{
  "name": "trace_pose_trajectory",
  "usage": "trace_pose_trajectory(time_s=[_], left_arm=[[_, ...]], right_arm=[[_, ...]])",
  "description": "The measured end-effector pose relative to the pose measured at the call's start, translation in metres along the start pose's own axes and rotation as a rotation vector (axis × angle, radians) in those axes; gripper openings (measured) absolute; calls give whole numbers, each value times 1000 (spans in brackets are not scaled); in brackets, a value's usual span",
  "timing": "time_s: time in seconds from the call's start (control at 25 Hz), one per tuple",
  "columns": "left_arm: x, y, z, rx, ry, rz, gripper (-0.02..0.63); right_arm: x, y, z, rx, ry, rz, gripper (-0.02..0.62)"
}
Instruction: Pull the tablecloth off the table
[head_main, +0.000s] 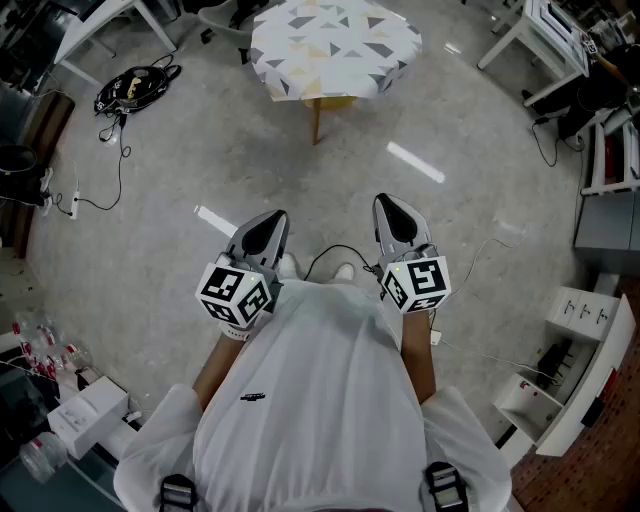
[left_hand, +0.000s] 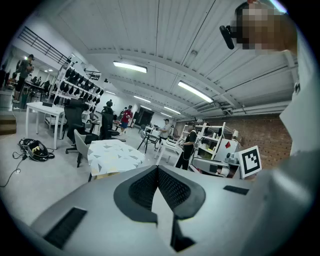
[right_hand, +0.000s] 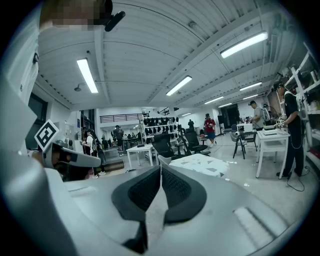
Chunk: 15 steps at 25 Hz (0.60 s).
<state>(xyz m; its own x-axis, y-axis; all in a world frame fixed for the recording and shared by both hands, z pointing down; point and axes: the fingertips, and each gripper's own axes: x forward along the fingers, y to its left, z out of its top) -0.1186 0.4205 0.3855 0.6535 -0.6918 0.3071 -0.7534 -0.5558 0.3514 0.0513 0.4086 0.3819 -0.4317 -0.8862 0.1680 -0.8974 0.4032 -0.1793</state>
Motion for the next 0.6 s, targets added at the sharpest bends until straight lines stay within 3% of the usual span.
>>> trace_pose_trajectory(time_s=[0.6], left_arm=[[46,-60,-12,30,3,-8,8]], right_arm=[[-33,-64,1,-34,-57,-23,9]])
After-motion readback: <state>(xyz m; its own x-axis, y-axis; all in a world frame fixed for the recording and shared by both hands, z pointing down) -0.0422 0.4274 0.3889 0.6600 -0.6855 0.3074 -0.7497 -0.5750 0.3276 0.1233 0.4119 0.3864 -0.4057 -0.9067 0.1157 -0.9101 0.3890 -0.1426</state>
